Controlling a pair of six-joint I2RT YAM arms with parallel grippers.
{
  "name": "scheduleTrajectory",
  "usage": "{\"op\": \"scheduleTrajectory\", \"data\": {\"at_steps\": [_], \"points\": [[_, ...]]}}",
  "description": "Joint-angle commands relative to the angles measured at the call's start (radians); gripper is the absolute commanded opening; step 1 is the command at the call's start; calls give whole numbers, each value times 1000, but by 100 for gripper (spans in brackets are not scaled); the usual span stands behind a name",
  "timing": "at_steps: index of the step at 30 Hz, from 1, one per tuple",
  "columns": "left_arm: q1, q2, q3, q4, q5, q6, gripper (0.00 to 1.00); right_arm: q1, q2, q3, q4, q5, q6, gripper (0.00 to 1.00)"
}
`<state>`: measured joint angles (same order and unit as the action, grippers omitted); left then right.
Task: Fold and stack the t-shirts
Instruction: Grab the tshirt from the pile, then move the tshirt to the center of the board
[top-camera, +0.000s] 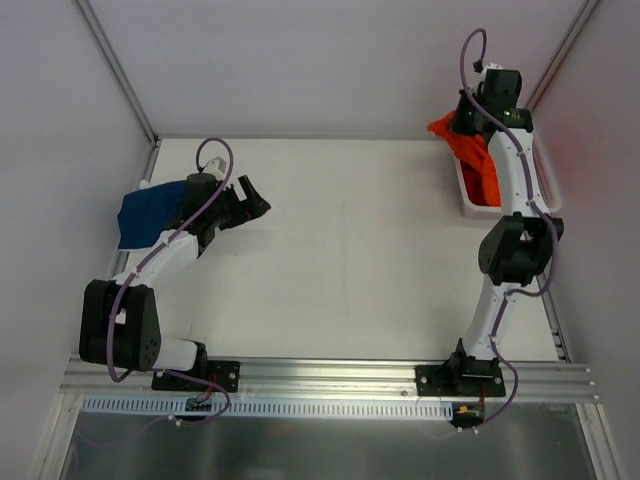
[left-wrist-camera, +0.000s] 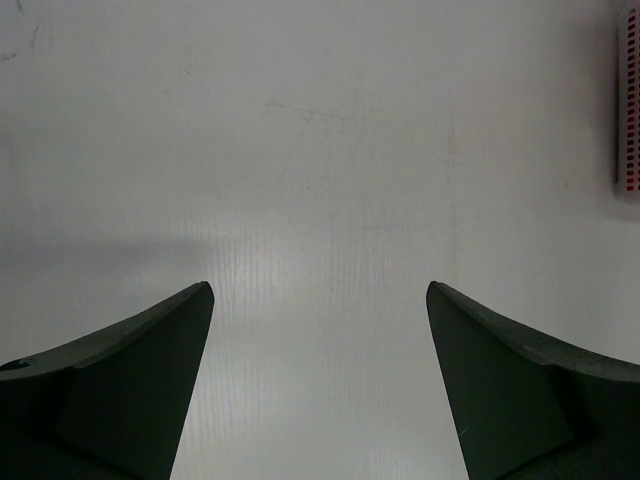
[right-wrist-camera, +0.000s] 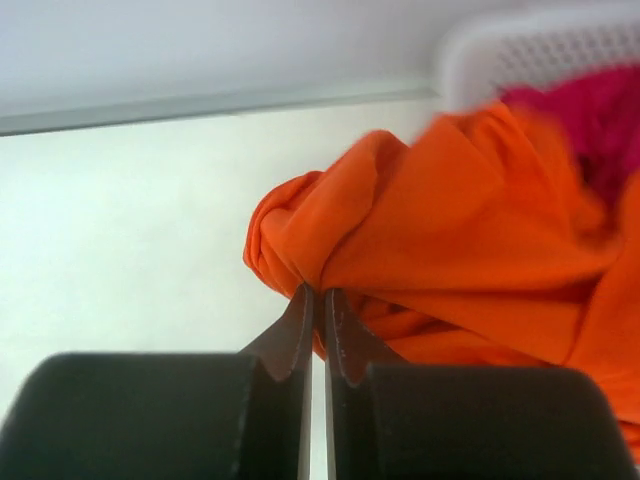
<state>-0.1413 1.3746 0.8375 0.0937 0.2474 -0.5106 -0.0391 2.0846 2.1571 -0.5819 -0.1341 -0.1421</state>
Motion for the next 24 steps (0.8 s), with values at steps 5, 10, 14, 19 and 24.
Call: {"op": "scheduleTrajectory", "data": {"at_steps": [5,10,14,19,24], "points": [[-63,6,-6,35,-28,3,89,197,-354,185,-104,-330,80,0],[-95,12,0,35,-28,-2,88,251,-396,188,62,-600,338,0],[-101,-5,-18,35,-26,-17,88,254,-400,216,45,-639,389,1],[-103,-75,-72,34,-66,-20,87,263,-602,-186,-62,-377,254,1],[-104,-173,-132,-3,-97,-5,87,266,-758,-832,-27,20,202,1]]}}
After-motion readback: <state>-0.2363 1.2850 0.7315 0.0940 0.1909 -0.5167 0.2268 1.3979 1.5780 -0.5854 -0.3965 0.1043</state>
